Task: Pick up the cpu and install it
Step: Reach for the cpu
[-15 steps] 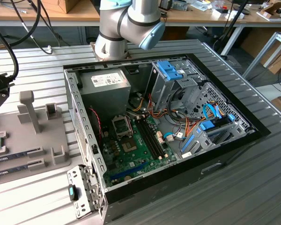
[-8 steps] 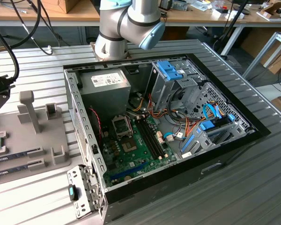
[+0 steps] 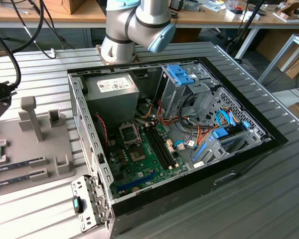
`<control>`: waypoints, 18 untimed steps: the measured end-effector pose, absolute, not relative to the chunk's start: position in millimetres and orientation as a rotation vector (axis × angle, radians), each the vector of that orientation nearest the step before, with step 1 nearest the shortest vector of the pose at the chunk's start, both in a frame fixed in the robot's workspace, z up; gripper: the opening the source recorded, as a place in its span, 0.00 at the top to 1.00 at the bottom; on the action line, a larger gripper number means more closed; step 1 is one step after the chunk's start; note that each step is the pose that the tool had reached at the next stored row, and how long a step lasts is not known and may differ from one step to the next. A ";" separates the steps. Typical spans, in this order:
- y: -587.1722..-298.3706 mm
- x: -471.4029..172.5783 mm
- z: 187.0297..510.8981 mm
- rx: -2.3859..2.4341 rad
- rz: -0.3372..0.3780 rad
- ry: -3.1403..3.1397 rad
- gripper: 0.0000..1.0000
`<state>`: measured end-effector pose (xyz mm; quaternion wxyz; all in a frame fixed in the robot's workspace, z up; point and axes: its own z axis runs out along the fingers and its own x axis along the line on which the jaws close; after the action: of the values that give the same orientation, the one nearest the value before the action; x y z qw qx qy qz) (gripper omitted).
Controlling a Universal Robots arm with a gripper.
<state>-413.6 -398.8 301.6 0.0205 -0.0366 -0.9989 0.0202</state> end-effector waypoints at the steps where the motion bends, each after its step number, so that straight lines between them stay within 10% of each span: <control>1: -398.8 -413.6 300.9 -0.113 0.063 -3.098 0.89; 18: -398.8 -413.6 298.0 -0.112 -0.011 -3.097 0.89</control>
<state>-413.6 -398.8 298.0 0.0214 -0.0361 -0.9991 -0.0035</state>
